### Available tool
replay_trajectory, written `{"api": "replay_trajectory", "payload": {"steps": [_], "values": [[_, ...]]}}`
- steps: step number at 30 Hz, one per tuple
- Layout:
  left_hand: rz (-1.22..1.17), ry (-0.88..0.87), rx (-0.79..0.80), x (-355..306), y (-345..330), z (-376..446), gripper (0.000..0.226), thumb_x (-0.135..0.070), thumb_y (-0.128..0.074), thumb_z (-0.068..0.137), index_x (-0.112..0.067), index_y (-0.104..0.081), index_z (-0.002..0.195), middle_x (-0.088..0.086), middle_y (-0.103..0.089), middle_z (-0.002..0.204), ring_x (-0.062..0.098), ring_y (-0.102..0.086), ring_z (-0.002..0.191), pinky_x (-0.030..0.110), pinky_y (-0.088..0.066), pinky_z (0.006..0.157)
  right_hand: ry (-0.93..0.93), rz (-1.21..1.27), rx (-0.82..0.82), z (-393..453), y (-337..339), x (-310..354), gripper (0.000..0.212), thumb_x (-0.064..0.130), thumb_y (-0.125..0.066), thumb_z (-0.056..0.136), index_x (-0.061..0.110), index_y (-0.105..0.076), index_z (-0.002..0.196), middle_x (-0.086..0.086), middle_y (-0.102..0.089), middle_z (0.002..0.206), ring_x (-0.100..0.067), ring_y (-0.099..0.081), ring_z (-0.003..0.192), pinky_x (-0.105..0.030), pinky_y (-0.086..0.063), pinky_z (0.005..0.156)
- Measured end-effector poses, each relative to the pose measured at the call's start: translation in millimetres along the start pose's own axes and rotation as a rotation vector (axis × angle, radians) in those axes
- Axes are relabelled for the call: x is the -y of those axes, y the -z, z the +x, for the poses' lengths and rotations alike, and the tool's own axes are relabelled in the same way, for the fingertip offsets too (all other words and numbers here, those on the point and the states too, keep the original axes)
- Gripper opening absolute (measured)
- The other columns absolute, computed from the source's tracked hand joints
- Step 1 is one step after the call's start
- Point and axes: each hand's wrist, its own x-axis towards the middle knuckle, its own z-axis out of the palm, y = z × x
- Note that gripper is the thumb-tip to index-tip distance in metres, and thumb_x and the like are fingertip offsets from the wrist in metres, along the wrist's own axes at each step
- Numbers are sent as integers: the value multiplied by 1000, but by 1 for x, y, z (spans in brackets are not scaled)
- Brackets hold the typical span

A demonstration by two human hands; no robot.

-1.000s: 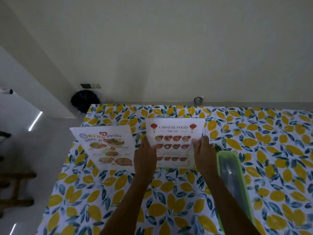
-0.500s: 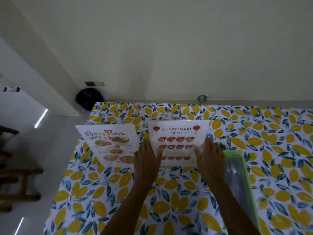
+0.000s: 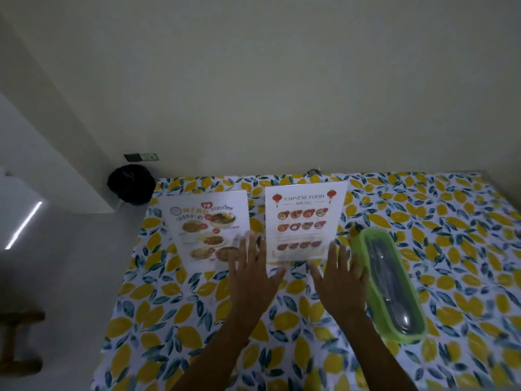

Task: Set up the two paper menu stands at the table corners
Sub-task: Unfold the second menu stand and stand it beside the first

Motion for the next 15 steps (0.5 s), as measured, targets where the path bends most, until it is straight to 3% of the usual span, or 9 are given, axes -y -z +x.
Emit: {"api": "replay_trajectory", "payload": {"steps": [3,9,13,15], "values": [[16,-17,4,26,8,-28,89,-79,-32,90,-19,-26,155,10,-16,165,31,-11,153,61,-13,120,54,2,-25,-27,3,29,82,65,-30,94,4,-46,147,-24,-53,145,-54,-51,128,-69,-44,98],[105,26,10,90,25,-62,91,-82,-30,88,-17,-40,150,14,-27,161,34,-18,151,66,-15,116,116,-6,26,-58,-4,89,86,68,-18,94,8,-44,149,-24,-47,150,-54,-44,134,-72,-31,106],[140,113,-14,133,34,-64,93,-84,-25,87,-20,-27,155,12,-15,165,33,-12,152,64,-7,119,176,-23,48,-55,-12,119,83,67,-28,93,7,-49,145,-24,-51,146,-54,-48,131,-70,-37,104],[146,147,-28,154,37,-60,93,-83,-26,87,-18,-28,155,13,-16,164,33,-13,152,65,-8,118,192,-40,60,-46,-16,131,85,68,-22,94,6,-50,144,-24,-53,145,-53,-49,130,-69,-40,103]]}}
